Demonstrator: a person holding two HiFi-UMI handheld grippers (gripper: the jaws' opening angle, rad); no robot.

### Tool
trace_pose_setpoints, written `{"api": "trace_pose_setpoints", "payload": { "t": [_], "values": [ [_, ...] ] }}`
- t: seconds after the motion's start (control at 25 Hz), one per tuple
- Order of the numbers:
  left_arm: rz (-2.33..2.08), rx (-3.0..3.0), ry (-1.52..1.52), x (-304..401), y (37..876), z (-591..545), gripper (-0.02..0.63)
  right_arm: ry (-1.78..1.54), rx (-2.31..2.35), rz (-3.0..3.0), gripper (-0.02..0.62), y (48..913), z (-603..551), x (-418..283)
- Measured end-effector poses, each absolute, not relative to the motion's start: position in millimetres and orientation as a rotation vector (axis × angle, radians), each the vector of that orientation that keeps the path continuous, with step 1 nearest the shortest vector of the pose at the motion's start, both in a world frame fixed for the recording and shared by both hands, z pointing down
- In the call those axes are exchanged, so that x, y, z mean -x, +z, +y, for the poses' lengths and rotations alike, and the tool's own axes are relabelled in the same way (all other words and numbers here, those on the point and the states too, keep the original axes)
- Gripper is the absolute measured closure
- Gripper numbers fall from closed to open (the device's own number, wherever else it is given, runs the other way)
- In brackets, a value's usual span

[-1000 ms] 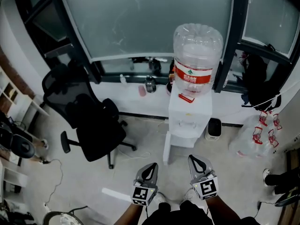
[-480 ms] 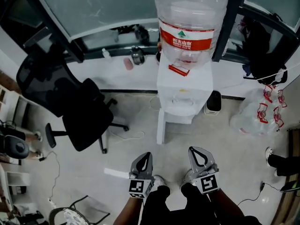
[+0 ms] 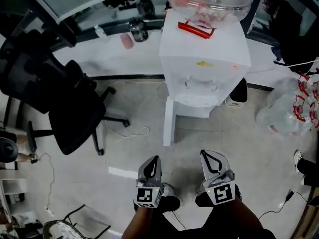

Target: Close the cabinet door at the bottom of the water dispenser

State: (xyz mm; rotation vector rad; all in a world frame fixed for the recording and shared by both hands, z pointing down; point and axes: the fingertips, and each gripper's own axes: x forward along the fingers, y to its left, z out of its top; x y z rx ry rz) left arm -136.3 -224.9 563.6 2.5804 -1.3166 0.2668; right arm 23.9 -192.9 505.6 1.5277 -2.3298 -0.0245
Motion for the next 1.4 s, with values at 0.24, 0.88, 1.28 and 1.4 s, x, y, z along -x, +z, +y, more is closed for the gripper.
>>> {"api": "trace_pose_setpoints", "payload": {
  "t": [0.24,0.88,1.28,1.4],
  "values": [
    [-1.332,-2.529,0.172,118.8,667.3,-248.4,0.588,-0.141,-1.656,-2.464,0.592,593.1,-230.2,-33.1],
    [-1.367,-2.681,0.127,120.1,780.4,-247.3,0.588,-0.234,-1.621,-2.573,0.592,717.7,-241.0,-25.0],
    [-1.323,-2.715,0.155,105.6,802.0,-254.8,0.276,-0.265,-1.535,-2.562,0.591,730.5,-247.3,-18.5],
    [-1.286,-2.737,0.176,98.8,808.0,-257.7,0.278,-0.257,-1.558,-2.56,0.591,732.9,-248.1,-22.0]
  ]
}}
